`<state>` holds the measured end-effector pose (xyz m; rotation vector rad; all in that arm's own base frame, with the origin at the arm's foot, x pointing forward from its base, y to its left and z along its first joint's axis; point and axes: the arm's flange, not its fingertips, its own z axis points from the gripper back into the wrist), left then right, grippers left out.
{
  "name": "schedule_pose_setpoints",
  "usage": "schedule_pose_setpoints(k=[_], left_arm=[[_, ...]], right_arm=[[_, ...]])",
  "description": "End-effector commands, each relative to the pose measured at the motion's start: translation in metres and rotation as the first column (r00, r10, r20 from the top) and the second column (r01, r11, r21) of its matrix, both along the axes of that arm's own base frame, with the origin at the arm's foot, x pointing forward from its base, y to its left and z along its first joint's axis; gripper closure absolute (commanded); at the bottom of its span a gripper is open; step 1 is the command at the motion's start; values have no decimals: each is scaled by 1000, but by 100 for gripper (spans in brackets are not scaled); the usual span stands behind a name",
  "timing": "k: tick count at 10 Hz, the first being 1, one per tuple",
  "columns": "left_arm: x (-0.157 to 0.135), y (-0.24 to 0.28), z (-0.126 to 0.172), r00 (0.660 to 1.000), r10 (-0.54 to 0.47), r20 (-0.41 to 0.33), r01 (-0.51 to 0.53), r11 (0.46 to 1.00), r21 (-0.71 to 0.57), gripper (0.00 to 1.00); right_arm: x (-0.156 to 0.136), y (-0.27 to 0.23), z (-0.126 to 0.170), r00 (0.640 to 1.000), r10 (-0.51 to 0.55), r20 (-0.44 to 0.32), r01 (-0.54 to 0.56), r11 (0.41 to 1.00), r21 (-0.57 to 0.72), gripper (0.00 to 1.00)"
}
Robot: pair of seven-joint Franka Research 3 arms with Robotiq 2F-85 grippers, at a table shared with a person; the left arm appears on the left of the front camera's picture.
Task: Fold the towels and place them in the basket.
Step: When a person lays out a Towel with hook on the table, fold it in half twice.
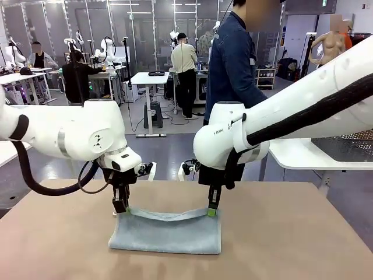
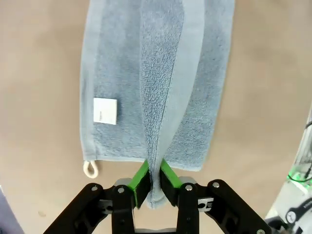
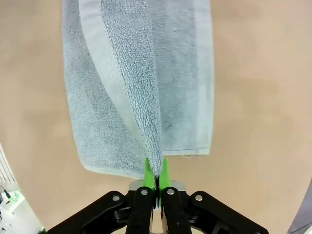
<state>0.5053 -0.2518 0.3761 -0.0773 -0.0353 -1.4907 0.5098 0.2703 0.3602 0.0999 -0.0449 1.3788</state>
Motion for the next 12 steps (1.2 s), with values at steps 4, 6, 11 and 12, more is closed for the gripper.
schedule_pose_setpoints(k=[4,6,11,12], left_arm=[[45,-4,-8,994,88,-70,-84,995,54,96],[48,-1,-14,992,102,-79,-97,993,62,56],[34,14,-5,996,84,29,-86,995,50,0],[26,17,1,995,80,57,-82,996,46,0]], right_arm=[[38,5,-20,998,46,-31,-46,999,-11,100],[41,6,-23,999,42,-7,-42,999,-14,62],[32,5,-12,987,62,152,-51,996,-75,0],[25,2,-9,984,52,171,-40,996,-76,0]])
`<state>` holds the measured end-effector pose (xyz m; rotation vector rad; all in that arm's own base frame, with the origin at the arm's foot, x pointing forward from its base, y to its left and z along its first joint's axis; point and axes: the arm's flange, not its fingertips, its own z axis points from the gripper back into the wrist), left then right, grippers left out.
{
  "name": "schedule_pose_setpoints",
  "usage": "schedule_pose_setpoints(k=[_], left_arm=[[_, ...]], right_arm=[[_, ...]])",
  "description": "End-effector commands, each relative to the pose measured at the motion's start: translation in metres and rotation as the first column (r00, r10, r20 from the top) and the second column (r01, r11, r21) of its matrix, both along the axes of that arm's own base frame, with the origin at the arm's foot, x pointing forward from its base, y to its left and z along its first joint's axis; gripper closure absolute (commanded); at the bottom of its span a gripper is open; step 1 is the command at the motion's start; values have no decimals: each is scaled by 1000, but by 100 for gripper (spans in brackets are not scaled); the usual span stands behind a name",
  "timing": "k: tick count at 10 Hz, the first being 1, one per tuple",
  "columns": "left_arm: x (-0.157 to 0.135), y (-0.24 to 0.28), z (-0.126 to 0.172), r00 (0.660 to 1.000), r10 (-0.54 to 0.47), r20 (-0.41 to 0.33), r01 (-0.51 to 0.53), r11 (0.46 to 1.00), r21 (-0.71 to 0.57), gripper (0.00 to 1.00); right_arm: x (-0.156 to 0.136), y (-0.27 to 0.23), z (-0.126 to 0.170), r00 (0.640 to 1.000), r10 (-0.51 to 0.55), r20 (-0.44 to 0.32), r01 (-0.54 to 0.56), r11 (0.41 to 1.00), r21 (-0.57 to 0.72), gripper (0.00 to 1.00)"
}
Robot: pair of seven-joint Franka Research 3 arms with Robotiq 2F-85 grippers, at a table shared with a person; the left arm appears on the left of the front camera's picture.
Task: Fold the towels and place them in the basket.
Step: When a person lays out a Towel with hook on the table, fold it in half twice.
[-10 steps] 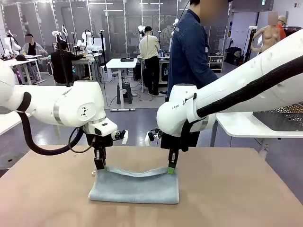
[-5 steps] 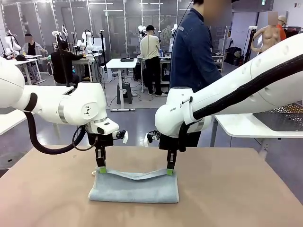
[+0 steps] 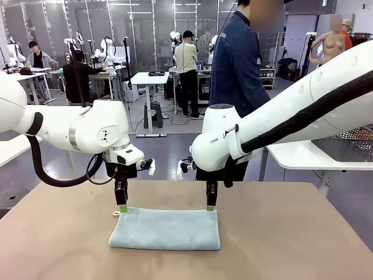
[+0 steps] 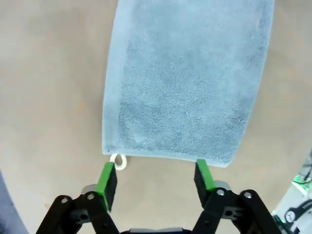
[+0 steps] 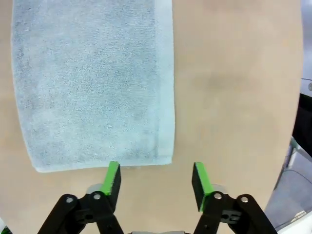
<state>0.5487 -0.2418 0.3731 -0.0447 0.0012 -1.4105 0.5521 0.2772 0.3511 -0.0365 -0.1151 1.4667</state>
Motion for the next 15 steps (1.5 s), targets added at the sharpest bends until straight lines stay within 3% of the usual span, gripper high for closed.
schedule_pose_setpoints(k=[1,2,3,4,15], left_arm=[[-28,11,8,997,3,80,-3,1000,1,9],[-40,14,11,996,15,83,-14,1000,-11,0],[-54,17,11,997,18,72,-17,1000,-17,0],[-18,5,15,999,-3,49,3,1000,-4,0],[-18,5,15,999,-3,49,3,1000,-4,0]], right_arm=[[-25,-9,3,998,-43,50,43,999,-4,10],[-34,-12,4,997,-68,46,68,998,7,0],[-44,-12,2,997,-72,29,71,997,10,0],[-15,-5,6,999,-22,24,22,1000,2,0],[-15,-5,6,999,-22,24,22,1000,2,0]])
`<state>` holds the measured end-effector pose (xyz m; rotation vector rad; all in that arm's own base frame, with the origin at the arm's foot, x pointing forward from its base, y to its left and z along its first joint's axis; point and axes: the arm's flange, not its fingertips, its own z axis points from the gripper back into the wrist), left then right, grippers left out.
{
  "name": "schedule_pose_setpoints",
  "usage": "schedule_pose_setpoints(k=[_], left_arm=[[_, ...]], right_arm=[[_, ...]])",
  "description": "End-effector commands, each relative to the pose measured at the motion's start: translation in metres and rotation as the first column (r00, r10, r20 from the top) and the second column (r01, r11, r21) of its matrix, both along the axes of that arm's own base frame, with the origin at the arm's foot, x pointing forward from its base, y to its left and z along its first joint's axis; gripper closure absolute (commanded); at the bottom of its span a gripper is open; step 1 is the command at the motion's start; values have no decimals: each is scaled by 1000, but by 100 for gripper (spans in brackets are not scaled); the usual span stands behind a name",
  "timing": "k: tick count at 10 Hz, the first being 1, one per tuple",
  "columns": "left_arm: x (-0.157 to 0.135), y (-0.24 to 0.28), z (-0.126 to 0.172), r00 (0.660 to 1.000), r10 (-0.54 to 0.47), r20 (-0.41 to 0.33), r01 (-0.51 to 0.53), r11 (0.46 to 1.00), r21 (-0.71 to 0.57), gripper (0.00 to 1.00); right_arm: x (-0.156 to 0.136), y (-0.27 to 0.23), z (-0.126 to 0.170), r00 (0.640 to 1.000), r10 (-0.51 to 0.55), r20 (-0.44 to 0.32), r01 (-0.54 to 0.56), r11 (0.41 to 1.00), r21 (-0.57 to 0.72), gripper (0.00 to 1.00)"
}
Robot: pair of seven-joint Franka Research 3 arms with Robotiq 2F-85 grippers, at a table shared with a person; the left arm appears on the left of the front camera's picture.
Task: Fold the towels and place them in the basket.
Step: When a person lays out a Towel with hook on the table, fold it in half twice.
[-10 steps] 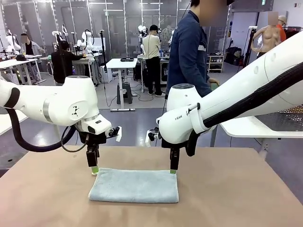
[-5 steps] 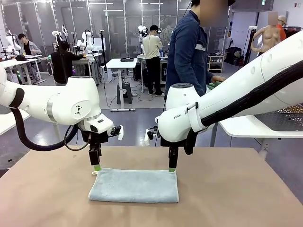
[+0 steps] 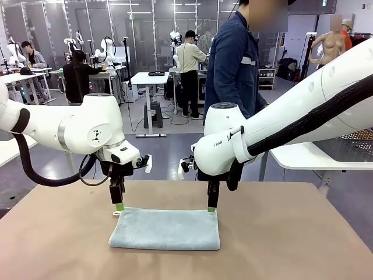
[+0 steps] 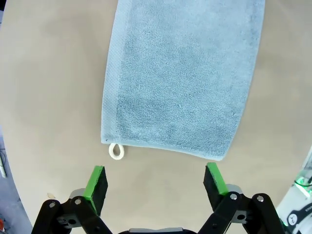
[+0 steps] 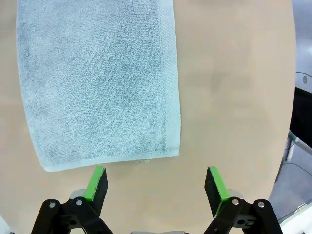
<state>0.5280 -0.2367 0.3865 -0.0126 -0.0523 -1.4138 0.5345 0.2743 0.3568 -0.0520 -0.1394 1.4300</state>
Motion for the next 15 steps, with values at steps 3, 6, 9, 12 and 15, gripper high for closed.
schedule_pose_setpoints(k=[3,6,9,12,15], left_arm=[[2,0,1,1000,-1,-8,1,1000,6,0],[2,0,1,1000,-1,-8,1,1000,6,0],[-1,26,84,998,21,65,-10,987,-163,0],[-50,68,154,995,98,20,-91,968,-233,0],[-130,106,224,971,226,84,-188,929,-319,0]], right_arm=[[2,-2,0,1000,14,-2,-14,1000,-5,0],[2,-2,0,1000,14,-2,-14,1000,-5,0],[-36,-10,39,913,-407,11,407,913,-11,0],[-66,-11,38,669,-737,99,737,675,47,0],[-63,-5,21,492,-869,-42,867,485,119,0]])
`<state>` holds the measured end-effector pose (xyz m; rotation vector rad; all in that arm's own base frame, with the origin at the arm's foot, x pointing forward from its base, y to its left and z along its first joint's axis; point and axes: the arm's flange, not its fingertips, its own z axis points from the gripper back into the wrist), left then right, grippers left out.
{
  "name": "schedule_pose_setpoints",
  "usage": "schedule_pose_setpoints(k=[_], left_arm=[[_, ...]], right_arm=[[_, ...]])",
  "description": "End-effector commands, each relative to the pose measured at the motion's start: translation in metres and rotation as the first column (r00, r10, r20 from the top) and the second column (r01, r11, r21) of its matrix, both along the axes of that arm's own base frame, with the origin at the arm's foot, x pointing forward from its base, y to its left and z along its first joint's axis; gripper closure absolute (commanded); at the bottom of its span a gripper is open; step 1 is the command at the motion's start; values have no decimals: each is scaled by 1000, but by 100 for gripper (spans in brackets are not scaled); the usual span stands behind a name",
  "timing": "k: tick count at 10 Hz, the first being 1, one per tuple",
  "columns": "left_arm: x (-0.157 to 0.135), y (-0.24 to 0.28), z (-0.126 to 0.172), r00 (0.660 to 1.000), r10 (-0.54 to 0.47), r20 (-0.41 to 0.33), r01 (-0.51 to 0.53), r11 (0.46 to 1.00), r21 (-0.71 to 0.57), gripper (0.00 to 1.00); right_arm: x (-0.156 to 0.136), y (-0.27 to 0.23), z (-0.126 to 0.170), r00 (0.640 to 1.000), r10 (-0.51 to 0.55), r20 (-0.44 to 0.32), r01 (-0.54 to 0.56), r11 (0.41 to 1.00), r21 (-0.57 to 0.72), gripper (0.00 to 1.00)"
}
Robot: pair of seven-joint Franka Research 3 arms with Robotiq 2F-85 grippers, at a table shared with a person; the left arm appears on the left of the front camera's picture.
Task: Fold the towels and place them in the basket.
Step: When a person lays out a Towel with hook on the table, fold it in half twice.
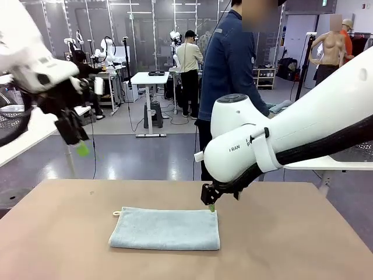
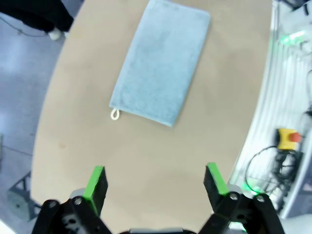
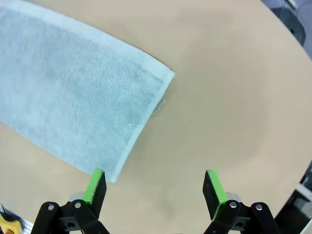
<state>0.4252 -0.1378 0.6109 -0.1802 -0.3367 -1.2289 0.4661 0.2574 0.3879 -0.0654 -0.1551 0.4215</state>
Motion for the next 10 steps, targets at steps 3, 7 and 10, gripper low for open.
schedule_pose_setpoints(k=[3,7,10], left_arm=[[-86,73,12,984,93,152,-72,988,-133,0],[-99,97,29,977,145,155,-120,980,-158,0],[-99,97,29,977,145,155,-120,980,-158,0]], right_arm=[[16,16,-28,968,-247,-35,249,953,172,0],[22,13,-30,965,-262,-17,261,950,169,0],[21,8,-35,961,-272,-52,276,949,151,0]])
